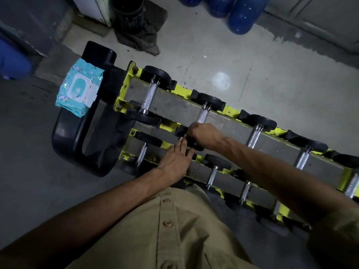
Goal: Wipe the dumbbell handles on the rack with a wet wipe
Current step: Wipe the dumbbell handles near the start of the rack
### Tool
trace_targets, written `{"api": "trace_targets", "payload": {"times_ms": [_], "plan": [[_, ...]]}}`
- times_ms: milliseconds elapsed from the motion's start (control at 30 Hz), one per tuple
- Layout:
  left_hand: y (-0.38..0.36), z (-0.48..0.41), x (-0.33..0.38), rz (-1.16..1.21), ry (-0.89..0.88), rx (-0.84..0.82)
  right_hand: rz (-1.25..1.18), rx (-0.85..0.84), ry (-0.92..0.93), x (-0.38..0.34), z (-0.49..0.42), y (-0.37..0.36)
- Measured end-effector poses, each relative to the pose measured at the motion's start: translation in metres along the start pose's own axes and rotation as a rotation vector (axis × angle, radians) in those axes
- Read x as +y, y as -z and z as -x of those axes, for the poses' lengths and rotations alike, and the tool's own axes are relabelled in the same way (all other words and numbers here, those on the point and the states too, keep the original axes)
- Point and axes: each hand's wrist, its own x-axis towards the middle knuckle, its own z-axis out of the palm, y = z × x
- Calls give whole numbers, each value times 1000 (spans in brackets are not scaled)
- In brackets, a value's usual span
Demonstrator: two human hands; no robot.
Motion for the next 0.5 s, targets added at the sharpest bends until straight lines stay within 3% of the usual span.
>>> {"api": "trace_targets", "payload": {"times_ms": [67,167,300,400,500], "plan": [[0,0,1,-1,-3,-6,18,3,-20,13,0,16],[-1,-2,2,35,1,-8,-1,161,-227,33,1,24],[-4,-1,5,63,49,-35,47,-36,-24,5,5,15],[-9,-1,6,79,55,-15,95,52,-37,7,5,19],[-10,0,3,89,37,-14,-39,86,-131,-1,9,4]]}}
